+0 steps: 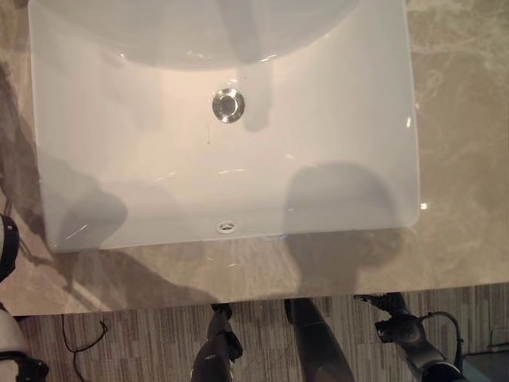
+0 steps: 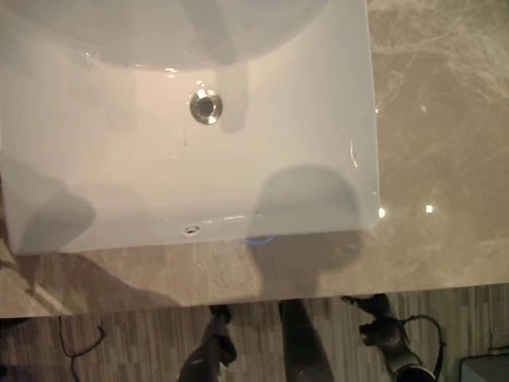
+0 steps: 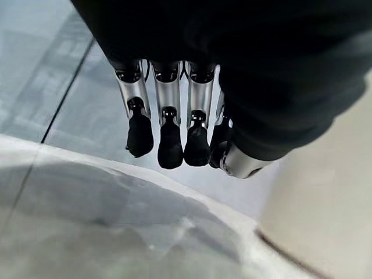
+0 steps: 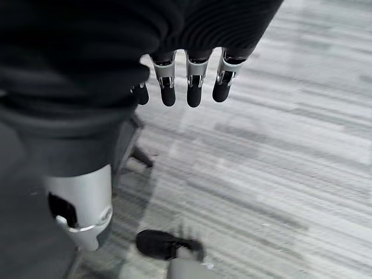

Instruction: Put brush and paste in cup on sink, flatten towel.

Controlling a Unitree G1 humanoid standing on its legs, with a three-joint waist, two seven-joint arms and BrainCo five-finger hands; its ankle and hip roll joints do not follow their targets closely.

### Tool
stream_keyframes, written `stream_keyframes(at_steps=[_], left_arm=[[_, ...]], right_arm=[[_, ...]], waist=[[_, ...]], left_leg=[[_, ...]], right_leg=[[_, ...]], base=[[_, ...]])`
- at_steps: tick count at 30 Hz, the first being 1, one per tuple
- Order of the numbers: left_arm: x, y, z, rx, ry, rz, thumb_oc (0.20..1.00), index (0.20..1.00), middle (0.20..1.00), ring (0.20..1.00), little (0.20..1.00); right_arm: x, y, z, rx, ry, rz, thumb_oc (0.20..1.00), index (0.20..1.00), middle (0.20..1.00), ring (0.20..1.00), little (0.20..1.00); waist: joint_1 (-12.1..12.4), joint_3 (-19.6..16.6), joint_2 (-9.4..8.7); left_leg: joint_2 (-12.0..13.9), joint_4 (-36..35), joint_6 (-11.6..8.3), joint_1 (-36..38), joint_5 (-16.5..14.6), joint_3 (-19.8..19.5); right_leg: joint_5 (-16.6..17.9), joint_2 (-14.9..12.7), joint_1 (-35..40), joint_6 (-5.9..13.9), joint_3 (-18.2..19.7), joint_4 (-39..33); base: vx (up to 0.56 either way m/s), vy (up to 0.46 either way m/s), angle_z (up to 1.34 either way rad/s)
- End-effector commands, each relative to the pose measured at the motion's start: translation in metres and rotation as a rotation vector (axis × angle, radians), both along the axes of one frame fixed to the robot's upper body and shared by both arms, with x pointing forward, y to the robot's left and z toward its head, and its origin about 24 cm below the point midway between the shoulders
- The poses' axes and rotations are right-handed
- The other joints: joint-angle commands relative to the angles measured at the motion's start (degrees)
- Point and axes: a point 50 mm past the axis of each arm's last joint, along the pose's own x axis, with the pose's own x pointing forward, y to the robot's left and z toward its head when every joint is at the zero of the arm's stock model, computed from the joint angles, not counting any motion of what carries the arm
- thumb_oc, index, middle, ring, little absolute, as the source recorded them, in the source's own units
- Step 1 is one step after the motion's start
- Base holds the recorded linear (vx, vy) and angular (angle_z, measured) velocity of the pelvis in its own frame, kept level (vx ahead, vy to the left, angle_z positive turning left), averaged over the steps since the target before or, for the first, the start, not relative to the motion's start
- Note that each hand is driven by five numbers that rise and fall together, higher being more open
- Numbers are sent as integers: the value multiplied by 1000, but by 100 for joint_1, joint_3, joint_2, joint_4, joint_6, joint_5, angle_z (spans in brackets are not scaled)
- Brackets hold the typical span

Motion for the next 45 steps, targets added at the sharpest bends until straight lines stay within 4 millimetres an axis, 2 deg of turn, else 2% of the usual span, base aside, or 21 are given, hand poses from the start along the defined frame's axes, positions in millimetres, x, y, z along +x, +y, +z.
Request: stream_keyframes(at_steps=[1, 7, 9, 14, 18, 21, 28, 32, 35, 36, 40, 41, 42, 45], left_arm=[[-2, 4, -2, 22, -5, 44, 200, 200, 200, 200, 200], [13, -34, 7, 194, -16, -58, 200, 200, 200, 200, 200], [20, -56, 3, 245, -40, -144, 200, 200, 200, 200, 200], [27, -74, -1, 281, -43, -205, 200, 200, 200, 200, 200], [33, -85, -6, 243, -67, -258, 200, 200, 200, 200, 200], [35, -83, -8, 232, -55, -234, 200, 200, 200, 200, 200], [41, -64, -26, 90, -18, -153, 200, 200, 200, 200, 200], [43, -64, -35, 49, -25, -163, 200, 200, 200, 200, 200], [40, -56, -47, -19, -51, -175, 200, 200, 200, 200, 200], [36, -50, -56, -74, -88, -196, 200, 200, 200, 200, 200], [20, -43, -65, -168, -243, -268, 200, 200, 200, 200, 200], [20, -42, -65, -168, -243, -266, 200, 200, 200, 200, 200], [11, -40, -70, -221, -319, -322, 200, 200, 200, 200, 200], [-9, -61, -64, -358, -563, -583, 200, 200, 200, 200, 200]], right_arm=[[-21, -16, -4, -25, 45, -32, 1000, 1000, 1000, 1000, 1000], [-21, -21, 0, -40, 31, -17, 1000, 1000, 1000, 1000, 1000], [-21, -20, -1, -38, 30, -17, 1000, 1000, 1000, 1000, 1000], [-16, -19, 4, -40, 3, 1, 1000, 1000, 1000, 1000, 1000], [-16, -19, 4, -38, 2, -3, 1000, 1000, 1000, 1000, 1000], [-17, -18, 3, -40, 8, -1, 1000, 1000, 1000, 1000, 1000], [-25, -21, -6, -60, 77, -11, 1000, 1000, 1000, 1000, 1000], [-28, -22, -10, -72, 109, -14, 1000, 1000, 1000, 1000, 1000], [-33, -24, -15, -74, 152, -27, 1000, 1000, 1000, 1000, 1000], [-34, -24, -19, -72, 176, -42, 1000, 1000, 1000, 1000, 1000], [-44, -24, -30, -85, 259, -62, 1000, 1000, 1000, 1000, 1000], [-43, -24, -29, -86, 259, -60, 1000, 1000, 1000, 1000, 1000], [-48, -24, -34, -87, 291, -69, 1000, 1000, 1000, 1000, 1000], [-58, -27, -41, -92, 353, -111, 1000, 1000, 1000, 1000, 1000]], waist=[[-208, 35, -108], [-257, 19, -169], [-264, 23, -182], [-300, 23, -194], [-336, 14, -206], [-342, 2, -219], [-299, -12, -243], [-242, -10, -227], [-176, -20, -236], [-95, -45, -272], [58, -71, -323], [34, -77, -325], [101, -101, -349], [268, -181, -344]], left_leg=[[-73, 61, -179, 206, 315, -482], [-59, 61, -184, 268, 299, -411], [-45, 61, -182, 274, 280, -385], [-17, 61, -187, 257, 284, -391], [-27, 61, -178, 231, 258, -423], [-35, 61, -164, 231, 238, -417], [-47, 61, -133, 419, 179, -433], [-81, 61, -109, 514, 153, -500], [-127, 61, -81, 664, 73, -585], [-154, 61, -64, 796, 16, -646], [-186, 61, -47, 1153, -68, -773], [-201, 61, -43, 1134, -42, -782], [-209, 61, -20, 1324, -87, -827], [-275, 61, 45, 1582, -175, -996]], right_leg=[[-228, 207, 133, 300, -41, -1], [-193, 227, 121, 302, 56, -1], [-201, 241, 109, 304, 65, -1], [-218, 243, 97, 300, 53, -1], [-224, 241, 87, 295, 53, -1], [-221, 240, 86, 298, 43, -1], [-234, 208, 271, 289, 25, -1], [-246, 147, 422, 289, -40, -1], [-279, 72, 641, 290, -136, -1], [-306, 18, 829, 293, -197, -1], [-394, -106, 1304, 310, -363, -1], [-378, -122, 1289, 310, -366, -1], [-439, -157, 1539, 310, -445, -1], [-543, -243, 1895, 321, -561, -1]], base=[[18, 43, 1], [14, 30, -5], [5, 1, -5], [0, -2, -2], [0, 0, 0], [0, 0, 0], [-2, 7, -3], [0, 0, 0], [0, 0, 0], [-12, 0, 4], [-14, 14, 14], [-8, 14, 33], [7, 29, 29], [3, 58, 29]])
